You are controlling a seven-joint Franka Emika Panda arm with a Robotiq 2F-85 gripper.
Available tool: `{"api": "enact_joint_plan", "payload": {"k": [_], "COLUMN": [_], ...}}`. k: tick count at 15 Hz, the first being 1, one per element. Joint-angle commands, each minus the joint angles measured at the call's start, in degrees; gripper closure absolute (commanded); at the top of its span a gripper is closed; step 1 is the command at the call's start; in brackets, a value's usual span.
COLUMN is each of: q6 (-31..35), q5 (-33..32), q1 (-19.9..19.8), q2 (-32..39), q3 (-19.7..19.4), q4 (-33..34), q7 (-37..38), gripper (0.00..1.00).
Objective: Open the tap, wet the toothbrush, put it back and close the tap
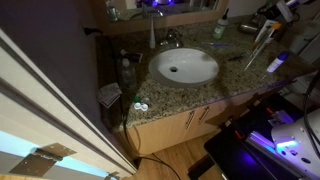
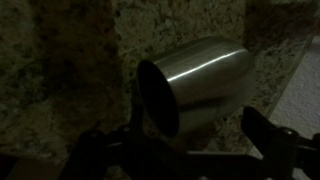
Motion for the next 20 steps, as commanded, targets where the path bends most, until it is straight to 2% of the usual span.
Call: {"api": "enact_joint_plan", "payload": {"k": [1,7,10,11,12,20], "q6": [-0.73,-1.53,-0.29,-0.28,0.04,1.7], "q5": [0.91,3.69,2.39,2.38,1.97,0.85], "q1": [-0.58,-1.0,0.1,0.15,0.35,1.13], "q2": [-0.05,-0.65,-0.08,-0.06,-0.06,-0.63], "q3": [0.66,3.12,2.34,2.34,1.96,0.89], "q4": [-0.16,-0.13,0.08,0.08,0.03,-0.18], "q7": [-0.61,-2.99,-0.95,-0.93,-0.61,-0.5], "gripper": [0.0,0.0,0.0,0.25,0.26,0.81]}}
